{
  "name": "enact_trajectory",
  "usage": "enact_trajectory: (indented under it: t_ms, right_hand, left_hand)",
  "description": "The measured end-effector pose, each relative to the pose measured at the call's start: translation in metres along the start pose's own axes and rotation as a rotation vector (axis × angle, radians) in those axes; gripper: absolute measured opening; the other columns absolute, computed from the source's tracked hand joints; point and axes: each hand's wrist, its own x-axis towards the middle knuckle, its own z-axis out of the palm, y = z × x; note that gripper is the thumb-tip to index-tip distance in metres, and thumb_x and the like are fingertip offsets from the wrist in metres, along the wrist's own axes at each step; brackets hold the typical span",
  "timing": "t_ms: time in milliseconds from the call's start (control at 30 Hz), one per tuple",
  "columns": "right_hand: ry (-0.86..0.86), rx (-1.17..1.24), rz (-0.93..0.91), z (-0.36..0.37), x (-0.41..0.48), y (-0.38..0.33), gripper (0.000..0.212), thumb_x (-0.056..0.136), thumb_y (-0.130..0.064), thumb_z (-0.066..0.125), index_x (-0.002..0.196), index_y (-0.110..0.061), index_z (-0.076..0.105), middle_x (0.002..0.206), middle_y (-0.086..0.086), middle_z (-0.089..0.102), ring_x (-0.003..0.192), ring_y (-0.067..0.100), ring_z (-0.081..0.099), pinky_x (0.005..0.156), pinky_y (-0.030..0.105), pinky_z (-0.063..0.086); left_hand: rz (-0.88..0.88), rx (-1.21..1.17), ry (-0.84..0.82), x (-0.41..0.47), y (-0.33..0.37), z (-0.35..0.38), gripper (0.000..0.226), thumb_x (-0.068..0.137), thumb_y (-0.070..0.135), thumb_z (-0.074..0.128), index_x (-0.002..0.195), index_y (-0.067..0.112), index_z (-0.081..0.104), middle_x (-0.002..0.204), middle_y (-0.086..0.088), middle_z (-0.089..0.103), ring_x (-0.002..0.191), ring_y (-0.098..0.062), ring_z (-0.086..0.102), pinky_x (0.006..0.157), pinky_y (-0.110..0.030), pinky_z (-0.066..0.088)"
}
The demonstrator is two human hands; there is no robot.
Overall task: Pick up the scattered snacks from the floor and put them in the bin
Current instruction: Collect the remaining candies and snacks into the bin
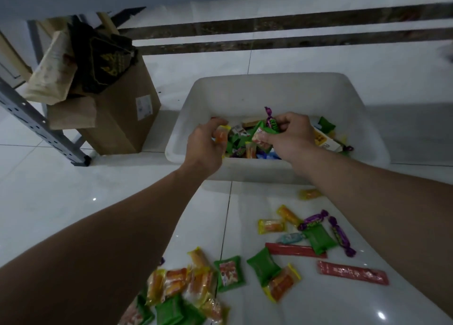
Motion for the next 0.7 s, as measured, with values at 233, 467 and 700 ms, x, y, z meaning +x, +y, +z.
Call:
enact_trajectory:
  t_ms: [233,467,700]
  right_hand:
    - [0.046,-0.028,0.048,0.015,0.028,0.014,0.037,0.072,-0.02,0.084,0.101,-0.02,0.061,0.108,0.002,0.063,0.098,0.018,0.061,0.089,0.035,0.053]
    - [0.026,-0.209,0.03,0.014,0.045,0.024,0.045,0.076,-0.023,0.081,0.115,-0.018,0.059,0.115,0.002,0.062,0.104,0.018,0.058,0.091,0.031,0.049]
    - [-0.016,-0.44,-0.099,0.017,0.032,0.021,0.042,0.088,-0.021,0.067,0.128,-0.019,0.054,0.129,0.005,0.057,0.117,0.026,0.054,0.098,0.04,0.046]
  left_hand:
    - [-0.008,0.104,-0.012,0.031,-0.021,0.01,0.035,0.088,0.011,0.06,0.119,0.028,0.062,0.105,-0.009,0.061,0.088,-0.026,0.061,0.081,-0.04,0.056]
    - [-0.096,0.105,-0.02,0.047,-0.036,0.012,0.036,0.088,0.014,0.065,0.122,0.023,0.061,0.101,0.001,0.06,0.09,-0.017,0.059,0.082,-0.028,0.052]
    - [-0.078,0.159,0.029,0.035,-0.033,0.002,0.039,0.09,0.017,0.061,0.128,0.024,0.057,0.12,-0.004,0.061,0.107,-0.022,0.056,0.082,-0.022,0.04]
